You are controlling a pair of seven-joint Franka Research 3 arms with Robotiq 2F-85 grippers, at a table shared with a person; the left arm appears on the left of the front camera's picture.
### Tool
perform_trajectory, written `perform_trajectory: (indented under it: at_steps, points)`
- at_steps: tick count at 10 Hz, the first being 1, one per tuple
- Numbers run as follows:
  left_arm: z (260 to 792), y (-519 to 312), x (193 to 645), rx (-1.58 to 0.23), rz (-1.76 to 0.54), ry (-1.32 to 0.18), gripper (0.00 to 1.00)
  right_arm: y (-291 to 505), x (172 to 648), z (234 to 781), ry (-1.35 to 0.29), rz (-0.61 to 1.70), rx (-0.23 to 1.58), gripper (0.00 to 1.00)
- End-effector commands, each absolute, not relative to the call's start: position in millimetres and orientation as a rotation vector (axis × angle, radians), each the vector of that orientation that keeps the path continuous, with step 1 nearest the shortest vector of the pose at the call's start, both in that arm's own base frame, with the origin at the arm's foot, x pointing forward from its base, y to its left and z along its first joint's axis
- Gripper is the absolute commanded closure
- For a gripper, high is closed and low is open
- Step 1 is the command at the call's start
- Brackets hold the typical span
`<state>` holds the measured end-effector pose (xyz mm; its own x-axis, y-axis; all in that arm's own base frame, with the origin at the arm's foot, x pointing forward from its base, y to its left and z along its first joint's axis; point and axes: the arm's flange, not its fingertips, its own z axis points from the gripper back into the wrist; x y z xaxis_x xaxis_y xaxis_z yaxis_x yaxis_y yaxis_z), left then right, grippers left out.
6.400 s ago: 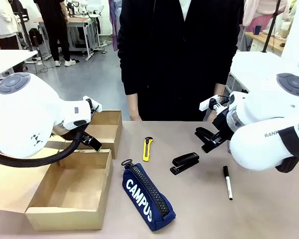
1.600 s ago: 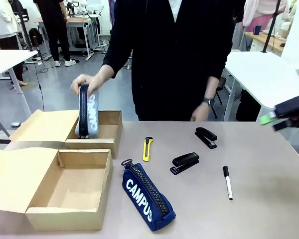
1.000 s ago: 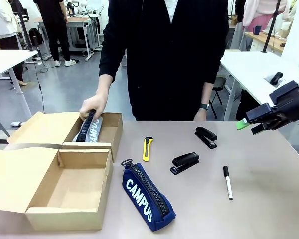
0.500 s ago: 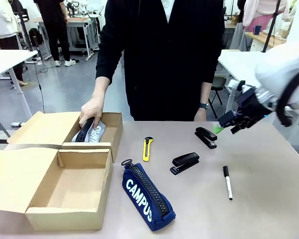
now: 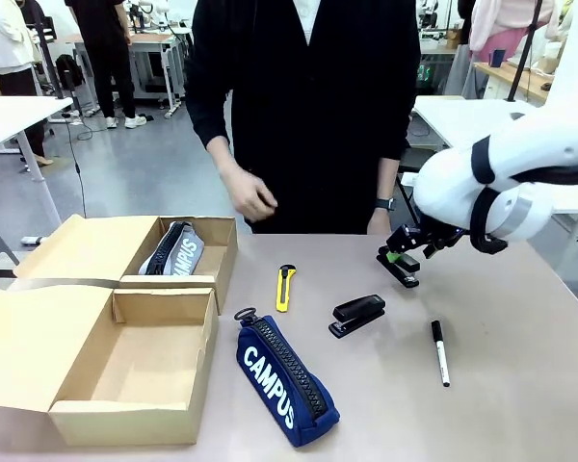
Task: Place items inside the box.
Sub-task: Pick up a Pencil pouch or Stapler and place it inside the Mailer Box closest to the robot.
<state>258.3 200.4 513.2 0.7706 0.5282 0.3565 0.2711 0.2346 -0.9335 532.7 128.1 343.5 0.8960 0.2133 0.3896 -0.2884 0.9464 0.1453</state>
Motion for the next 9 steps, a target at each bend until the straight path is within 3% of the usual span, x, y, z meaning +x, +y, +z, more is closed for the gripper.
perform_trajectory:
  at_steps: [1,9]
  points:
    - [515,200,259,-1.365,0.183,-0.75,0.0,133,549,339,-0.401,0.214,0.117,0.0]
    - [515,200,259,-1.365,0.183,-0.75,0.0,143,578,305,-0.359,0.248,0.098,0.0]
